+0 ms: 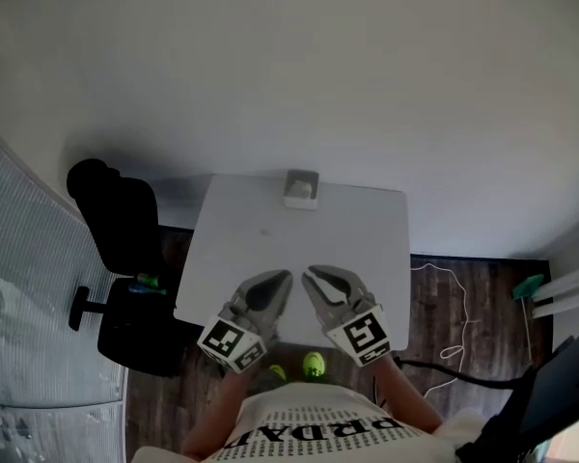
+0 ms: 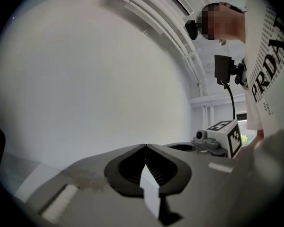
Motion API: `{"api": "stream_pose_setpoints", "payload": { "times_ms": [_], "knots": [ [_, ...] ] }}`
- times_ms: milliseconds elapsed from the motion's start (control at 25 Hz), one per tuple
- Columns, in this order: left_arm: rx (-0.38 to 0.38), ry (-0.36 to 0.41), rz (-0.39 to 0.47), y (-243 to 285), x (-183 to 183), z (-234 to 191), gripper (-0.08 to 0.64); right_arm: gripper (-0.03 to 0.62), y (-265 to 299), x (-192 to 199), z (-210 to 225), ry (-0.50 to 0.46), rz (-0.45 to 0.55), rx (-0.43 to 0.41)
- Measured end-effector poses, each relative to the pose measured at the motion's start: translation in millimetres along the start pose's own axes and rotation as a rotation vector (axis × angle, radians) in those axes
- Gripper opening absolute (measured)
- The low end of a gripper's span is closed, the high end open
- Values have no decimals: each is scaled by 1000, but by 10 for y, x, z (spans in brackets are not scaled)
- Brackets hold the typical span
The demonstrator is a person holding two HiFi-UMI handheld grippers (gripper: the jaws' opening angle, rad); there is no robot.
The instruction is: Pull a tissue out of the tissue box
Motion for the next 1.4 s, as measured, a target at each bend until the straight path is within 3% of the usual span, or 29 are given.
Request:
{"api": "stream_pose_setpoints", "payload": {
  "times_ms": [480,880,1120,1400],
  "knots": [
    [-41,5,-3,84,68,-116,-8,40,132,114,167,16,-1,-42],
    [36,3,2,446,65,-658,-8,40,602,155,474,3,-26,16],
    [81,61,-31,645,-8,-1018,-8,40,992,191,629,-8,-49,41],
    [124,19,-54,753,64,-1432,-8,40,1353,366,766,18,-87,97]
  ]
}}
Point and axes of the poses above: the fingertips, and each gripper's own axes: y forward along the fingers, z to its right, x out of its underside, the point moved 4 cm from there along -y, backward along the fingers, and after that the axes turned 15 degrees about z, right-handed, at the moved point
